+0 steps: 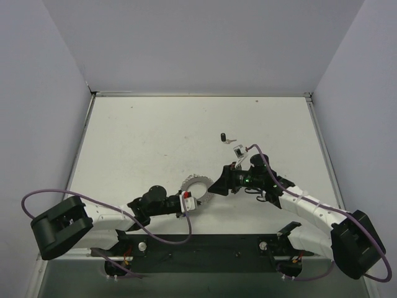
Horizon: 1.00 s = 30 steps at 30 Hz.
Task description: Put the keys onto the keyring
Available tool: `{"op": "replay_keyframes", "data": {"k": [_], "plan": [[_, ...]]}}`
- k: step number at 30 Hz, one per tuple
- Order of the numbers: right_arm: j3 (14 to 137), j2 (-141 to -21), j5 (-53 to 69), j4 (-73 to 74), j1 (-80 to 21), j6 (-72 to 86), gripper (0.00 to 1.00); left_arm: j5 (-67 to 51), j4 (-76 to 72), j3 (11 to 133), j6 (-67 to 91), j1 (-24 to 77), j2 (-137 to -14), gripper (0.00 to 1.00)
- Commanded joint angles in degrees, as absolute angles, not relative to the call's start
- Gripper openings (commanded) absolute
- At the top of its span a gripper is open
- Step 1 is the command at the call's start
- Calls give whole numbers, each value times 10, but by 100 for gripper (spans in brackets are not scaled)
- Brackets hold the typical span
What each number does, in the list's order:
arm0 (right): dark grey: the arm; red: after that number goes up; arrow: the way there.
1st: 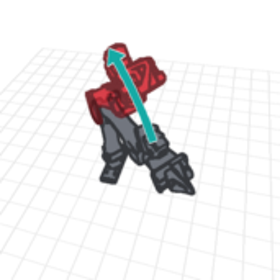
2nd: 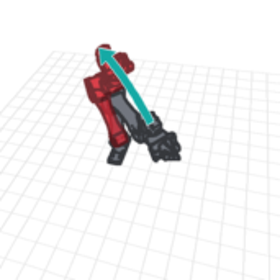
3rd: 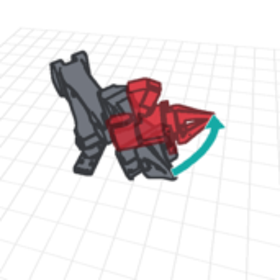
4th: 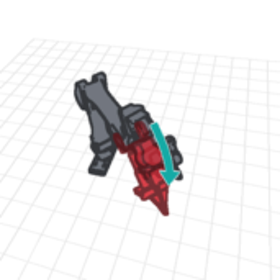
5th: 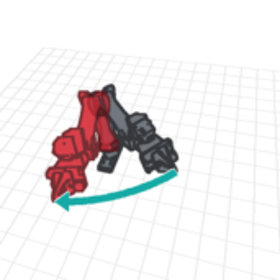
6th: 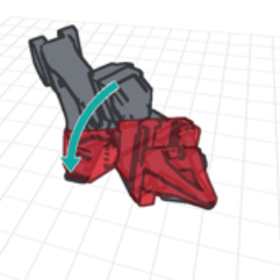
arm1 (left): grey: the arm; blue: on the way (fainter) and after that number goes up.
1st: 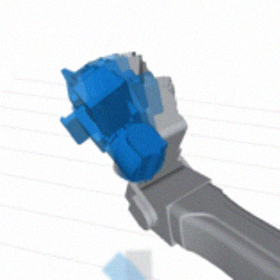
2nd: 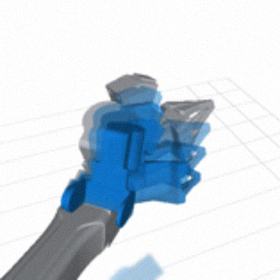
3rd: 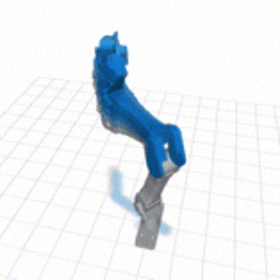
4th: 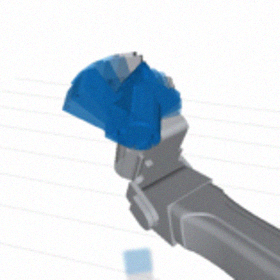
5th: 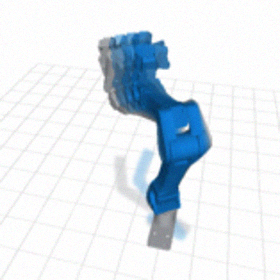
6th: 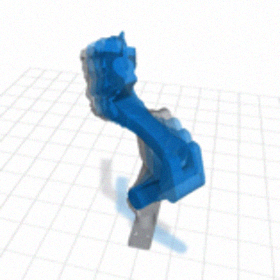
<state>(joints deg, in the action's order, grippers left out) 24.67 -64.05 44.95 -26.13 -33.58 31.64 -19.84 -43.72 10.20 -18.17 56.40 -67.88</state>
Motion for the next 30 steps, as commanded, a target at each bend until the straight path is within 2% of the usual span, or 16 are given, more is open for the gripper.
{"op": "replay_keyframes", "data": {"k": [1, 14, 20, 30], "plan": [[249, -606, 413, -207, -328, 272, 58, -173, -497, 120, -178, 571, -726, 0], [207, -618, 400, -206, -337, 266, 57, -170, -587, 105, -136, 574, -794, 0], [182, -659, 417, -294, -342, 328, 49, -170, -606, 103, -120, 570, -794, 0], [166, -687, 425, -400, -344, 377, 49, -185, -651, 90, -68, 549, -782, 0]]}}
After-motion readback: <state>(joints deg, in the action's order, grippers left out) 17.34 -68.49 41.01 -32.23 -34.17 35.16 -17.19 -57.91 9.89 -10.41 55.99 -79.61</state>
